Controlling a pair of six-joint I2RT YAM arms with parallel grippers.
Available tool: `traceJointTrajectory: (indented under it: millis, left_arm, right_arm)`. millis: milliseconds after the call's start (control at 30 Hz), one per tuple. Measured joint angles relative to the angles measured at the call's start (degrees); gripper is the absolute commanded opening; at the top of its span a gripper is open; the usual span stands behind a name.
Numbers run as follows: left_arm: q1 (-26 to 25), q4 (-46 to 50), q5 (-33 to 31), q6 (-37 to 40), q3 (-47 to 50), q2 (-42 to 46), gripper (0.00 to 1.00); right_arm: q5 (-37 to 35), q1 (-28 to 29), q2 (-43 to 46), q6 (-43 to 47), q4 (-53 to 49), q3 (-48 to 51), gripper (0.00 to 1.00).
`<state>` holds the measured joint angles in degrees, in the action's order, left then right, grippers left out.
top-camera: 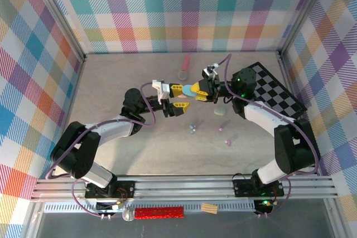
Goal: Insert the wireless bluetooth earbuds into the charging case
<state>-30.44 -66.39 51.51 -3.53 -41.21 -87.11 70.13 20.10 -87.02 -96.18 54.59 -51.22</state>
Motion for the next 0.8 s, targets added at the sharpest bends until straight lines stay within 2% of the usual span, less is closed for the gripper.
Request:
traceJointTrajectory:
  millis: [367,500,800]
  left_arm:
    - [0.00,-3.54,0.55,-1.79,-0.42,-0.55,0.59]
    - [-0.02,-3.91,0.50,-1.81,-0.90,-0.70,0.54]
    - [-0.22,-5.84,1.25,-1.57,-1.99,-0.70,0.56]
  right_arm:
    - [0.02,1.16,-1.99,-7.91,9.86,0.00,0.00]
    - [0.22,1.36,-2.19,-8.76,10.84,0.00,0.00]
    - [0.90,1.68,-2.21,-9.25,9.97,0.00,0.00]
